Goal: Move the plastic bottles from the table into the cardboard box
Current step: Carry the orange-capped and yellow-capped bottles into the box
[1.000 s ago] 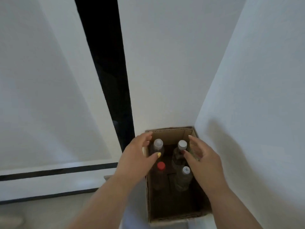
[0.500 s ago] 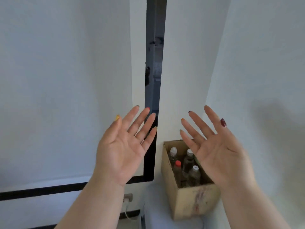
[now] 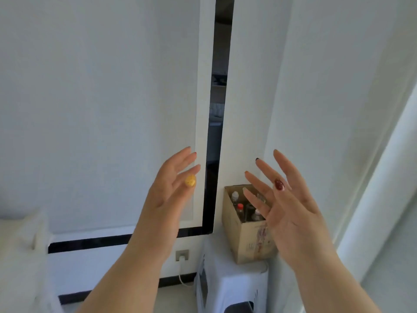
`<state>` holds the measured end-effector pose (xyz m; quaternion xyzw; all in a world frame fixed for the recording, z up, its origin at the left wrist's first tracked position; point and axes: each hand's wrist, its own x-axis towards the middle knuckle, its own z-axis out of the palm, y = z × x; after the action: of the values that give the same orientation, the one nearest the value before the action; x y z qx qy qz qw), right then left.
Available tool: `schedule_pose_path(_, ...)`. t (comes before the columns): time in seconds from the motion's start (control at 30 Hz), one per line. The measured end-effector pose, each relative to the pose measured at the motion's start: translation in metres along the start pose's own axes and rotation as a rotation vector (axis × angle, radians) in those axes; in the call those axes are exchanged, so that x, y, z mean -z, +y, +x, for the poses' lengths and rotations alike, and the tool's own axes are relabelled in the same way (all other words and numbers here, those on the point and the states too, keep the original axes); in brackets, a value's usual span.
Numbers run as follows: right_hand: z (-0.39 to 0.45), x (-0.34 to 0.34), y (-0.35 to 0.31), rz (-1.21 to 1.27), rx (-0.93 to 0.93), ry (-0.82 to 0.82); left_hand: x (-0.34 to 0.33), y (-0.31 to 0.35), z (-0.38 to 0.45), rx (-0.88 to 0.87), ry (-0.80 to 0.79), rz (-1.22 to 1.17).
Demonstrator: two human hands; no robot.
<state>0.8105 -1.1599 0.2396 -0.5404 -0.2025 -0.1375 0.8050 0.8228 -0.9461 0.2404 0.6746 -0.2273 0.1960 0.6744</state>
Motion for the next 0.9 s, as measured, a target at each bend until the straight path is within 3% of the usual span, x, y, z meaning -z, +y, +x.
schedule_pose_path(0.13,-0.052,-0.025,-0.032,-0.471,0.188,-0.017,0.002,0.047,-0.053,-0.140,0.028,0.544)
schedule_pose_path(0.27,-0.115,-0.044,-0.066,-0.785,0.299,-0.051,0.003,0.099,-0.120,-0.293,0.065,1.086)
schedule_pose_path(0.37,-0.164,-0.059,-0.090,-1.020,0.381,-0.064,0.005,0.138,-0.172,-0.296,0.066,1.322)
schedule_pose_path(0.47,-0.214,-0.080,-0.111,-1.107,0.377,-0.069,0.012,0.174,-0.225,-0.280,0.028,1.365)
schedule_pose_path(0.57,-0.256,-0.108,-0.128,-1.013,0.350,-0.082,0.029,0.213,-0.270,-0.248,0.048,1.284)
schedule_pose_path(0.63,-0.279,-0.129,-0.135,-0.875,0.306,-0.075,0.044,0.235,-0.298,-0.238,0.106,1.104)
schedule_pose_path(0.8,-0.348,-0.190,-0.146,-0.348,0.154,-0.107,0.102,0.280,-0.371,-0.047,0.201,0.299)
schedule_pose_path(0.9,-0.391,-0.229,-0.148,-0.072,0.076,-0.127,0.146,0.300,-0.415,-0.028,0.203,-0.074)
